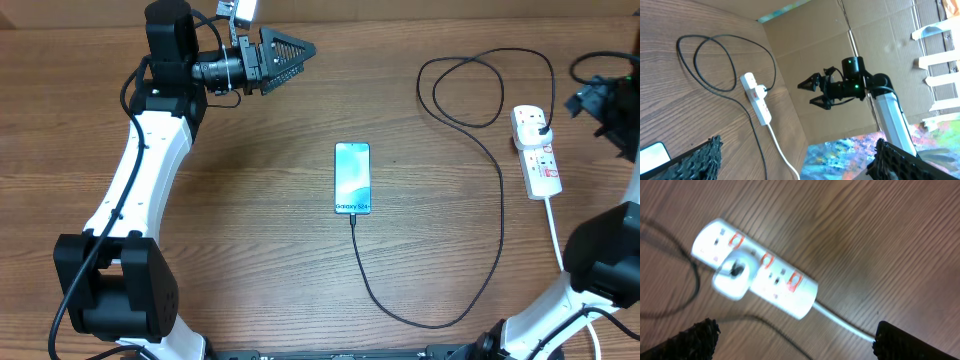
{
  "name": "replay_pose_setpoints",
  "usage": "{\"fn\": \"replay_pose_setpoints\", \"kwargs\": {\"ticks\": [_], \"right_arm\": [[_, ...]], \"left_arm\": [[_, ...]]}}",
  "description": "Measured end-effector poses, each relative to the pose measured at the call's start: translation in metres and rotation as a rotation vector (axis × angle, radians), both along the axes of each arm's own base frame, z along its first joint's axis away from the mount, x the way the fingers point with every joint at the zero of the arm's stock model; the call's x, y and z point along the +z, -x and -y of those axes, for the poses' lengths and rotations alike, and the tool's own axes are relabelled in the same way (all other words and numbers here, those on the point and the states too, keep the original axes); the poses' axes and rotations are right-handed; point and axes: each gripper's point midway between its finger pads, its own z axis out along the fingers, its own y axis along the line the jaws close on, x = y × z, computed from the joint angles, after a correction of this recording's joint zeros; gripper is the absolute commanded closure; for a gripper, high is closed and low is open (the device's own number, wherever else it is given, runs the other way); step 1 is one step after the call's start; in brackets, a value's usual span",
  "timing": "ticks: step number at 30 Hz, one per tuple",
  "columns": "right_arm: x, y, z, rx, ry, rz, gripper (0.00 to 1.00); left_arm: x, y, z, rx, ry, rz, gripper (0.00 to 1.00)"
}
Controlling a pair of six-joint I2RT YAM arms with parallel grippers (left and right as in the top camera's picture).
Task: Plug charger to phone and switch on socket
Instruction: 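Press the orange switch beside the plugged socket with the right gripper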
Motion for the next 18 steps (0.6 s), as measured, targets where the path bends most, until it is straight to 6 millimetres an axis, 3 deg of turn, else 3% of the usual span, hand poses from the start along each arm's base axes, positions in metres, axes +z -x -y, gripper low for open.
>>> {"fn": "replay_pose_setpoints", "kwargs": {"ticks": [1, 6, 10, 18], "right_arm": [[-0.009, 0.001, 0.014, -0.036, 0.006, 0.013, 0.00], [-0.048, 0.003, 0.042, -0.101, 0.018, 0.035, 0.00], [-0.089, 0.000, 0.042, -0.099, 0.022, 0.041, 0.00], [-0.126, -0.003, 0.041, -0.096, 0.018, 0.064, 0.00]], "left_arm": [[0.000, 0.000, 0.000, 0.000, 0.000, 0.000, 0.00], [0.000, 0.000, 0.000, 0.000, 0.000, 0.000, 0.00], [0.000, 0.000, 0.000, 0.000, 0.000, 0.000, 0.00], [0.000, 0.000, 0.000, 0.000, 0.000, 0.000, 0.00]]}}
